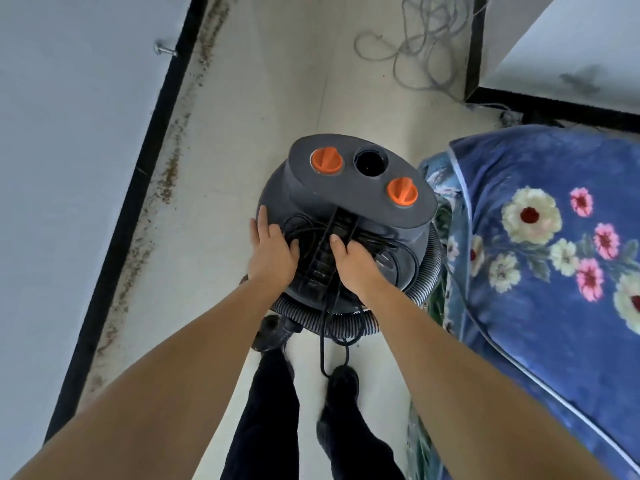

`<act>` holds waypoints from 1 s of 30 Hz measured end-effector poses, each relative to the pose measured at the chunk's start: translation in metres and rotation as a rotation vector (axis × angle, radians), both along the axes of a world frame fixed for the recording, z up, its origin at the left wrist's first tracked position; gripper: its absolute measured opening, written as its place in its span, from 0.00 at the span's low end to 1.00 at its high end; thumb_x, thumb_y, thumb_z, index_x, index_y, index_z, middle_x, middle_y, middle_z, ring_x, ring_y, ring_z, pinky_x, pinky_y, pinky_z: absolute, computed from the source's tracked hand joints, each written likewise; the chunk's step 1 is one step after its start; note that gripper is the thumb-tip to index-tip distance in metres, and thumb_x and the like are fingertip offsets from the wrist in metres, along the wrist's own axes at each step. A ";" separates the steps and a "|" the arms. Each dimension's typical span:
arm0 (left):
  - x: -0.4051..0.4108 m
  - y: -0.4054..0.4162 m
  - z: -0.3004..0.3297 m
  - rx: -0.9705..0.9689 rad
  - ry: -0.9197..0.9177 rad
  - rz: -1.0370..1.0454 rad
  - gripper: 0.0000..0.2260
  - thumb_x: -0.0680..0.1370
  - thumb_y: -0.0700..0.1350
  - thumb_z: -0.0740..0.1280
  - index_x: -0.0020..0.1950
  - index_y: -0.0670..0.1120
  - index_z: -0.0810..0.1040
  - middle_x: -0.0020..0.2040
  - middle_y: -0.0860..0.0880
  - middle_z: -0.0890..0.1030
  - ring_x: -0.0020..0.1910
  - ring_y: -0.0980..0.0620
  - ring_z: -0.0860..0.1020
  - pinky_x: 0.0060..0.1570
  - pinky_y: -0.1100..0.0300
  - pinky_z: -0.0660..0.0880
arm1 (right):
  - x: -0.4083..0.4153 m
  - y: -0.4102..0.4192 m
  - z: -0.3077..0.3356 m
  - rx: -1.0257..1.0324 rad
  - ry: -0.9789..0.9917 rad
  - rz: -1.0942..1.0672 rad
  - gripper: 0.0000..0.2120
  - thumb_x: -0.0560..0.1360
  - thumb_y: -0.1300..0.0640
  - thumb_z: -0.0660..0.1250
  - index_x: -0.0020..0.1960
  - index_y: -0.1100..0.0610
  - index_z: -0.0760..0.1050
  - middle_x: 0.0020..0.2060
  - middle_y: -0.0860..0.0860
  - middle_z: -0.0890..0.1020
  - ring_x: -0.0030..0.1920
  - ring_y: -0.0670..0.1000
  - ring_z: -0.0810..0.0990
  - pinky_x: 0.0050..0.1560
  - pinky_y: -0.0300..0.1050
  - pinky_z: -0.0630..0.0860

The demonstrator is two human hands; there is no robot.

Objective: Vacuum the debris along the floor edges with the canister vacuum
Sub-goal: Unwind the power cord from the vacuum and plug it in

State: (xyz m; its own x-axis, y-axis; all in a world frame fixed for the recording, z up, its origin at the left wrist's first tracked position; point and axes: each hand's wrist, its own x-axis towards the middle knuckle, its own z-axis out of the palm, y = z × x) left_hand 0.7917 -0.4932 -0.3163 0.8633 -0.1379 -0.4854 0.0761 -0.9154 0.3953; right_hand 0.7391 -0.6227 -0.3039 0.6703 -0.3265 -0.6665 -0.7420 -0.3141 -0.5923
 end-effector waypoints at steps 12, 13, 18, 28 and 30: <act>-0.172 0.091 0.001 0.032 0.060 0.088 0.13 0.81 0.48 0.57 0.58 0.39 0.67 0.78 0.49 0.40 0.77 0.46 0.41 0.61 0.42 0.69 | -0.160 0.089 0.004 -0.005 0.011 0.095 0.21 0.81 0.45 0.52 0.33 0.55 0.61 0.31 0.49 0.68 0.42 0.55 0.70 0.45 0.46 0.64; -0.184 0.102 0.001 0.034 0.067 0.084 0.13 0.81 0.48 0.57 0.58 0.39 0.67 0.78 0.49 0.40 0.77 0.45 0.41 0.61 0.41 0.69 | -0.174 0.100 0.004 -0.004 0.008 0.091 0.21 0.81 0.45 0.52 0.33 0.55 0.61 0.31 0.49 0.68 0.42 0.54 0.70 0.46 0.46 0.65; -0.238 0.155 0.002 0.054 0.078 0.053 0.14 0.81 0.47 0.56 0.61 0.38 0.66 0.78 0.48 0.40 0.77 0.44 0.40 0.63 0.42 0.67 | -0.231 0.154 0.005 0.032 0.042 0.087 0.21 0.81 0.44 0.52 0.34 0.55 0.62 0.33 0.50 0.70 0.44 0.56 0.72 0.48 0.49 0.68; -0.343 0.222 -0.001 0.106 0.095 0.070 0.18 0.82 0.48 0.56 0.66 0.37 0.63 0.78 0.45 0.39 0.76 0.42 0.40 0.68 0.44 0.62 | -0.328 0.217 0.010 0.051 0.069 0.171 0.21 0.81 0.45 0.52 0.33 0.54 0.59 0.32 0.49 0.66 0.44 0.53 0.68 0.48 0.47 0.65; -0.364 0.229 -0.003 0.124 0.094 0.064 0.18 0.82 0.48 0.55 0.66 0.36 0.63 0.77 0.42 0.40 0.76 0.41 0.40 0.70 0.45 0.58 | -0.345 0.223 0.012 0.060 0.084 0.189 0.21 0.81 0.45 0.52 0.33 0.55 0.59 0.32 0.49 0.65 0.44 0.53 0.69 0.47 0.45 0.64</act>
